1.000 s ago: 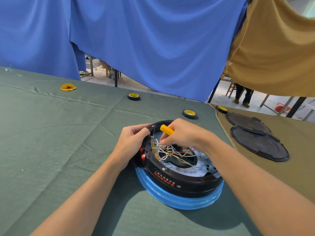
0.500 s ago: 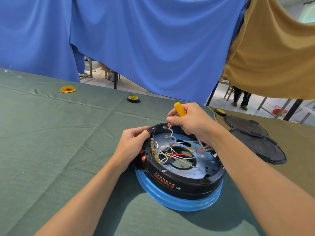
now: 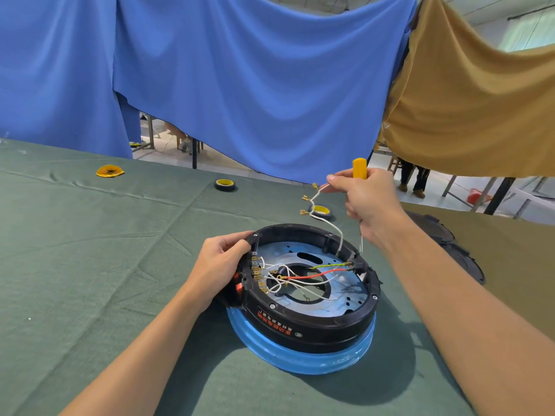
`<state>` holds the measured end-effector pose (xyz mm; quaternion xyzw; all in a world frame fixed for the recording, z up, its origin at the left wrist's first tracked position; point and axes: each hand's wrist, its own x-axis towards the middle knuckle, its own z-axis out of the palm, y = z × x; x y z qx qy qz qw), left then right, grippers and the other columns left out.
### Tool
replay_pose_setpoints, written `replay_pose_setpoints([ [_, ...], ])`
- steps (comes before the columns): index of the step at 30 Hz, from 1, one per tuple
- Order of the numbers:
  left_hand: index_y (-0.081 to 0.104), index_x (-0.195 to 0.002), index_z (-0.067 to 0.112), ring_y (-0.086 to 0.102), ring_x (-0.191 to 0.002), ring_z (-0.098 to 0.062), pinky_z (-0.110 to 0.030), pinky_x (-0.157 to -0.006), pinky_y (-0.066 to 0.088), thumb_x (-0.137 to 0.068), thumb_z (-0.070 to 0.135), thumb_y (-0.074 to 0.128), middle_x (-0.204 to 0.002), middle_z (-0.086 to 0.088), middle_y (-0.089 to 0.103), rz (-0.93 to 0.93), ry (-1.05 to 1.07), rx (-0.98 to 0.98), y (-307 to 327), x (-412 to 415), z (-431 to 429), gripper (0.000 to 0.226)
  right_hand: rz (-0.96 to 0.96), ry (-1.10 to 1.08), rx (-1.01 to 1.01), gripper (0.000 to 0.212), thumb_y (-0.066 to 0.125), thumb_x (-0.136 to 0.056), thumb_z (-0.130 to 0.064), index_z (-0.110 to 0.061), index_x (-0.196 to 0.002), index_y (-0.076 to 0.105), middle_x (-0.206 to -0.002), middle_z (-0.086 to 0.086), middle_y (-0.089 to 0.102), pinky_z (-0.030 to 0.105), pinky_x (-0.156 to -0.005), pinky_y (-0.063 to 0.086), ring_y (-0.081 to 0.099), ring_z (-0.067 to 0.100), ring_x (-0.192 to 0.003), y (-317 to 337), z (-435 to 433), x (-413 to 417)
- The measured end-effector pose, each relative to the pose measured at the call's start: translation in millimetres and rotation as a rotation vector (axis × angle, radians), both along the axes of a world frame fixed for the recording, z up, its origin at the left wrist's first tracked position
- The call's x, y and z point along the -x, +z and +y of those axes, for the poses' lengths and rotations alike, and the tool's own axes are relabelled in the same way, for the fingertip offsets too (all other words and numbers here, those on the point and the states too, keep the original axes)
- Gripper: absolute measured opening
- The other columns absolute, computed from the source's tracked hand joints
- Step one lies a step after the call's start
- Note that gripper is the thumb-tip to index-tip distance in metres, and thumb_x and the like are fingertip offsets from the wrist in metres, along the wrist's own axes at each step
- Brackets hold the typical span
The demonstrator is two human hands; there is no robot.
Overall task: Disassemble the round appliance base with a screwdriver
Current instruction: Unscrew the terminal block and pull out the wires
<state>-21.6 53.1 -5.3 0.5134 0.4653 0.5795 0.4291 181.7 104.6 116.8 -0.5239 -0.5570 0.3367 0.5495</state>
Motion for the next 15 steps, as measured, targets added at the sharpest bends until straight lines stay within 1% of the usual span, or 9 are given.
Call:
replay_pose_setpoints([
  [3,0.078,-0.088,0.041,0.064,-0.053,-0.010,-0.020,-0.045,0.049,-0.090,0.009,0.050,-0.076,-0.002,0.075,0.014,0.016,0.005,-1,2,-1,0.042,0.058,-0.056,0.060,0.012,0.069,-0.085,-0.010,-0.008,-0.077,0.059,-0.082,0.013,0.074,0.021,-0.039,0.027,0.037,0.001,-0.030,-2,-4,-23],
  [5,0.078,-0.088,0.039,0.066,-0.055,-0.012,-0.021,-0.045,0.050,-0.090,0.009,0.051,-0.077,-0.003,0.076,0.006,0.039,0.012,-1,4,-1,0.041,0.103,-0.092,0.121,0.009,0.067,-0.086,-0.008,-0.003,-0.084,0.059,-0.084,0.017,0.073,0.017,-0.035,0.022,0.030,0.006,-0.033,-8,-8,-42],
  [7,0.078,-0.086,0.039,0.065,-0.053,-0.011,-0.020,-0.044,0.049,-0.091,0.008,0.051,-0.077,-0.003,0.076,0.004,0.060,0.012,-1,6,-2,0.042,0.151,-0.135,0.192,0.013,0.065,-0.086,-0.006,0.001,-0.094,0.058,-0.079,0.016,0.071,0.015,-0.034,0.021,0.025,0.008,-0.036,-18,-12,-64],
  [8,0.078,-0.084,0.040,0.065,-0.055,-0.010,-0.019,-0.045,0.049,-0.090,0.007,0.051,-0.077,-0.002,0.076,0.011,0.069,0.007,0,8,-2,0.043,0.174,-0.158,0.227,0.012,0.065,-0.086,-0.004,0.002,-0.094,0.058,-0.073,0.014,0.070,0.015,-0.034,0.020,0.024,0.009,-0.037,-24,-15,-74],
  [9,0.078,-0.081,0.040,0.066,-0.057,-0.009,-0.018,-0.048,0.050,-0.090,0.005,0.052,-0.077,0.001,0.076,0.016,0.077,-0.002,0,9,-3,0.045,0.194,-0.179,0.264,0.009,0.064,-0.086,-0.003,0.000,-0.090,0.056,-0.069,0.013,0.069,0.014,-0.034,0.020,0.024,0.008,-0.037,-29,-18,-83],
  [12,0.078,-0.076,0.038,0.068,-0.064,-0.006,-0.016,-0.054,0.052,-0.089,0.000,0.053,-0.079,0.004,0.076,0.005,0.114,-0.007,1,16,-5,0.047,0.223,-0.241,0.379,0.010,0.062,-0.085,-0.001,-0.002,-0.078,0.055,-0.068,0.013,0.066,0.014,-0.033,0.019,0.024,0.007,-0.039,-45,-25,-107],
  [13,0.078,-0.077,0.035,0.069,-0.065,-0.006,-0.016,-0.055,0.053,-0.089,0.000,0.053,-0.080,0.004,0.076,0.002,0.135,-0.002,1,19,-6,0.045,0.224,-0.258,0.406,0.009,0.062,-0.085,0.000,-0.001,-0.078,0.056,-0.069,0.014,0.066,0.014,-0.032,0.019,0.024,0.008,-0.041,-52,-27,-113],
  [15,0.077,-0.086,0.029,0.068,-0.066,-0.007,-0.017,-0.059,0.055,-0.088,0.001,0.054,-0.080,0.004,0.076,0.001,0.181,0.010,0,26,-7,0.037,0.214,-0.290,0.443,0.005,0.061,-0.085,0.003,0.002,-0.082,0.057,-0.074,0.018,0.067,0.015,-0.032,0.018,0.023,0.010,-0.044,-66,-29,-121],
])
